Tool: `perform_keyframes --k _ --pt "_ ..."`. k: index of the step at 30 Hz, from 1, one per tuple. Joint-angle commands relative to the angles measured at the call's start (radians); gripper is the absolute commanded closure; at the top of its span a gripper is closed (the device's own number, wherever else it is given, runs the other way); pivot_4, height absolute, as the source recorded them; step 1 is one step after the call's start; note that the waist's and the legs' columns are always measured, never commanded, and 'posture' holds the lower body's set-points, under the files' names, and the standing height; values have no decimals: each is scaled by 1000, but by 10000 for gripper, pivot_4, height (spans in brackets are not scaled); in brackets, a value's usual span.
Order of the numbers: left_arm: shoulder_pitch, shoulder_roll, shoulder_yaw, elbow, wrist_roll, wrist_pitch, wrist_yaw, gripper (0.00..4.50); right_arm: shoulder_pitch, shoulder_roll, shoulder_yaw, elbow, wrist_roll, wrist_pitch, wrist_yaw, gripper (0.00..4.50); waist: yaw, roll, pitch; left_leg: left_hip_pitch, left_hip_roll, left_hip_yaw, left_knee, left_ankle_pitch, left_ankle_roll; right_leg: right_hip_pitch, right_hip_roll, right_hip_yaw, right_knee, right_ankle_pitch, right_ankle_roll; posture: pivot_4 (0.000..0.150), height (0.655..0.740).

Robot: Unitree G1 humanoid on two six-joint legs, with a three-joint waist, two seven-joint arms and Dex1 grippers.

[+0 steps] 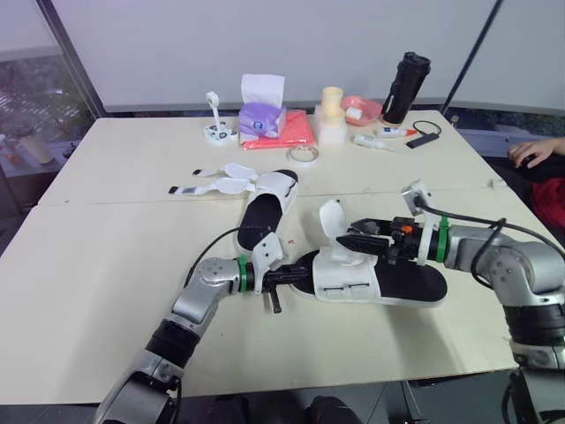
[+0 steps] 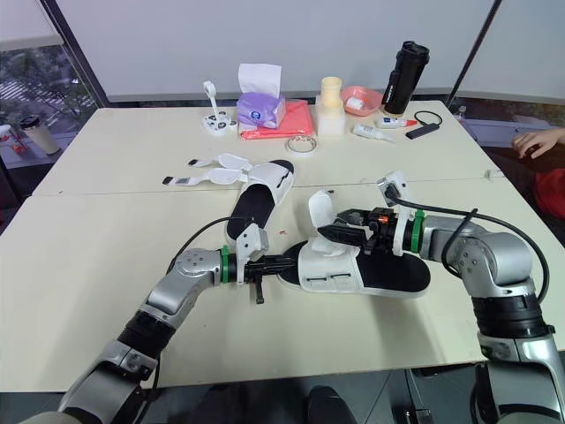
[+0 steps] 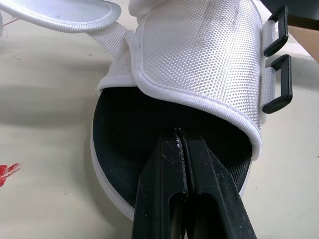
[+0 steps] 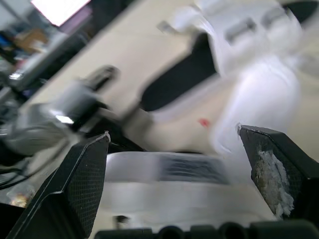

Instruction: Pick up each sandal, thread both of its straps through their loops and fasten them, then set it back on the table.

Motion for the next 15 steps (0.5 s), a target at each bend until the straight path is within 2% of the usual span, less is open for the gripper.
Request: perform_keyframes --k 1,15 --pt "38 23 5 21 33 30 26 44779 -50 -7 -25 44 20 67 5 247 -1 0 0 0 0 0 0 0 0 0 0 0 0 0 0 1500 7400" --pt "58 17 1 -2 32 37 46 44779 -123 -20 0 186 -66 110 33 247 -3 0 0 0 0 0 -1 0 0 -1 0 0 0 0 0 1500 7400"
